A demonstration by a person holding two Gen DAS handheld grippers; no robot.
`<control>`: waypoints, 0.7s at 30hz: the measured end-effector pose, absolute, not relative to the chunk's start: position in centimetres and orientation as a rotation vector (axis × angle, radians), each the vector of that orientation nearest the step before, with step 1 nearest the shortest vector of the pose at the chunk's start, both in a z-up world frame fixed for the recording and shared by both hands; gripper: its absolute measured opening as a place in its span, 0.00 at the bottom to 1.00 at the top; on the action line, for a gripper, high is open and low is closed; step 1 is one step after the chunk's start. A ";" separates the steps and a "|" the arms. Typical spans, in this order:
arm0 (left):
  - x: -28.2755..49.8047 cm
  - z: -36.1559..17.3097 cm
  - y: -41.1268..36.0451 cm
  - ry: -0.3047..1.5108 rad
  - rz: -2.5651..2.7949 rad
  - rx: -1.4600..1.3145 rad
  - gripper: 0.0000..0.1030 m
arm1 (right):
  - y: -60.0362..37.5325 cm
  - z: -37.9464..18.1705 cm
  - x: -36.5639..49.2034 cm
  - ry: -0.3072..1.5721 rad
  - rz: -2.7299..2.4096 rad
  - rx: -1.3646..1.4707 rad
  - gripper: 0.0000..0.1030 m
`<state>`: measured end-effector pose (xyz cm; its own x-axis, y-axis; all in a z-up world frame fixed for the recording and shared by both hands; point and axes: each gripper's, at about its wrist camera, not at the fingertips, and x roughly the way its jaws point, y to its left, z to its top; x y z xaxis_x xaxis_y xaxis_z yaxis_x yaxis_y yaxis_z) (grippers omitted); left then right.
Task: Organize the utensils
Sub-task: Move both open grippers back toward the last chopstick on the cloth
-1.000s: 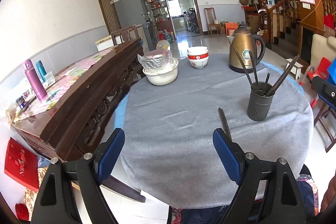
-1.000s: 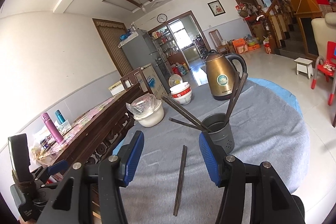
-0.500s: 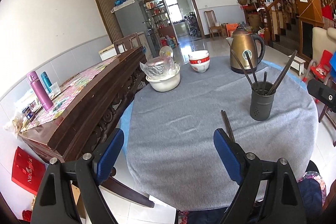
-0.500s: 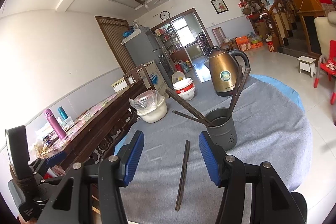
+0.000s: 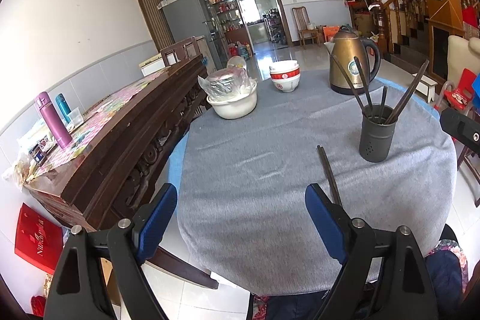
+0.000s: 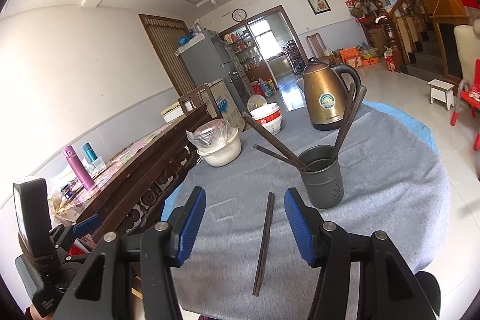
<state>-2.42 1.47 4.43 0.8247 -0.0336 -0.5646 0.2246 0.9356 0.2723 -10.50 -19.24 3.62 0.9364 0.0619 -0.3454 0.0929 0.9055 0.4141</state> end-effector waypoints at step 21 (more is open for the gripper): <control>-1.7 1.7 1.4 0.656 -0.167 0.341 0.85 | -18.0 2.2 -9.0 0.441 -0.021 0.412 0.57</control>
<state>-1.70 1.36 1.71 0.7815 -0.0445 -0.6224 0.2580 0.9312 0.2574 -9.03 -17.97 2.16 0.9054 0.0684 -0.4191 0.1079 0.9175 0.3828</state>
